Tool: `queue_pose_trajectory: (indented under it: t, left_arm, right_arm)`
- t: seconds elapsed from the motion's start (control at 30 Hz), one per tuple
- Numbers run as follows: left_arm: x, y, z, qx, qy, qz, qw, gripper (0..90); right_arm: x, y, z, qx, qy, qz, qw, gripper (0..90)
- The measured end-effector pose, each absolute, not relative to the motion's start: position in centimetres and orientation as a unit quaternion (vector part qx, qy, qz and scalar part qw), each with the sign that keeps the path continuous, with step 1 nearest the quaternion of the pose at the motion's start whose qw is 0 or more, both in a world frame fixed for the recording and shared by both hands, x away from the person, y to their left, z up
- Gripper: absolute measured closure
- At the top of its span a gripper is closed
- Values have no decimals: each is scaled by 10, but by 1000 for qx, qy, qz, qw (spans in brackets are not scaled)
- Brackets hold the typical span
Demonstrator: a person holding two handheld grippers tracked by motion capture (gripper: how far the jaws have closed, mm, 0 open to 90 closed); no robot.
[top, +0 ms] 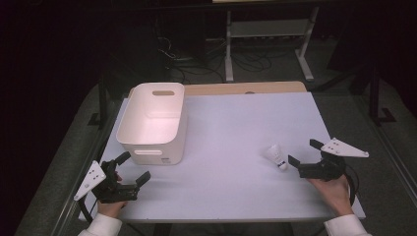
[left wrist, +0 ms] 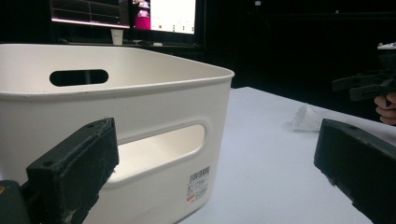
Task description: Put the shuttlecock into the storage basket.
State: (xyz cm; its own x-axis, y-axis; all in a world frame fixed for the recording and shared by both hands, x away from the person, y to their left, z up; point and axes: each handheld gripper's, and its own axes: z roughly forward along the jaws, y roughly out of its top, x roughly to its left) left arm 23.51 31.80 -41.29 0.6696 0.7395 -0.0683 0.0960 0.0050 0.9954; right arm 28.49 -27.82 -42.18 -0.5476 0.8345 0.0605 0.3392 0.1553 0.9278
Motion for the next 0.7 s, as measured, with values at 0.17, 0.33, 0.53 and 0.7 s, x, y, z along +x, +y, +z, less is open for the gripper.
queue_pose_trajectory:
  t: [0.17,0.33,0.53,0.7]
  left_arm:
    - [235,318,-413,656,317,253,636,0]
    - [235,318,-413,656,318,252,636,0]
    - [236,318,-413,658,318,252,634,0]
    - [236,318,-413,657,319,251,635,0]
  right_arm:
    - [284,-277,-422,407,721,505,242,0]
    - [282,-275,-418,402,725,501,247,0]
    - [282,-269,-414,401,731,495,244,0]
    - [285,-265,-411,403,738,485,240,0]
